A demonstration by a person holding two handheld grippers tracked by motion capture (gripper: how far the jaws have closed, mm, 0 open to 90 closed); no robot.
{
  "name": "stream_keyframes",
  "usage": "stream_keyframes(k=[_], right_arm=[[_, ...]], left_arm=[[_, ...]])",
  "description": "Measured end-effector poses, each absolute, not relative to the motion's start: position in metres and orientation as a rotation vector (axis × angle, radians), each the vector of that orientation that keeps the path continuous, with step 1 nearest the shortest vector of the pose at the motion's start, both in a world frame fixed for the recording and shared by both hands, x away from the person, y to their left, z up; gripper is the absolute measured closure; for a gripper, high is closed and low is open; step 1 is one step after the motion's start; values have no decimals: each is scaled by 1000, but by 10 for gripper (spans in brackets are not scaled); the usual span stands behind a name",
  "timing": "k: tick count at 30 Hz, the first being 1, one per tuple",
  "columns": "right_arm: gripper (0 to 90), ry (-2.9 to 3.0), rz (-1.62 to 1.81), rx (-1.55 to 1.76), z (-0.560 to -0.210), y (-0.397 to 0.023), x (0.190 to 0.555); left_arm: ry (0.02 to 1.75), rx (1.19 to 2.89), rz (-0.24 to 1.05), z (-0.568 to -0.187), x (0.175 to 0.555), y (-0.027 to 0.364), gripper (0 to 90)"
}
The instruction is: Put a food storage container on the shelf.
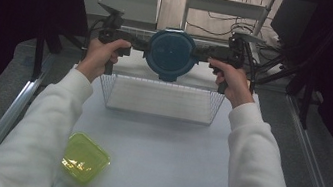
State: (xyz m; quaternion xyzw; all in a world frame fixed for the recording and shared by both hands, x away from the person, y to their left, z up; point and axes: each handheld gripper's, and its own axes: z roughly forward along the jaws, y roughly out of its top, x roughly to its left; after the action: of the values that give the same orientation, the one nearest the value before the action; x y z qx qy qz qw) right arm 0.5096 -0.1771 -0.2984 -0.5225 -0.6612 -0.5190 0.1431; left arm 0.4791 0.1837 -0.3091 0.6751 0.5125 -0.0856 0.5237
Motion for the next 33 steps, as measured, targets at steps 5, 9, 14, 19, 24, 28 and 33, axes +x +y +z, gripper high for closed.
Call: stream_keyframes(k=[5, 9, 14, 19, 24, 28, 33], right_arm=[[553, -1844, -1448, -1573, -303, -178, 517], [546, -1808, -1412, -1616, -307, -179, 521], [538, -1761, -1397, -1662, -313, -179, 525], [536, -1740, -1402, -1674, -317, -179, 524], [516, -1723, -1423, -1698, -318, -177, 522], [360, -1664, -1537, -1735, -314, -175, 512], [299, -1781, -1608, -1790, -302, -169, 497]], left_arm=[[1246, 1608, -230, -314, 485, 182, 622], [1264, 1585, -256, -319, 490, 181, 608], [1272, 1564, -241, -322, 494, 181, 603], [1273, 1557, -222, -322, 494, 181, 603], [1261, 1553, -193, -322, 493, 180, 595], [1259, 1537, -93, -317, 488, 178, 411], [1201, 1576, -10, -309, 475, 174, 314]])
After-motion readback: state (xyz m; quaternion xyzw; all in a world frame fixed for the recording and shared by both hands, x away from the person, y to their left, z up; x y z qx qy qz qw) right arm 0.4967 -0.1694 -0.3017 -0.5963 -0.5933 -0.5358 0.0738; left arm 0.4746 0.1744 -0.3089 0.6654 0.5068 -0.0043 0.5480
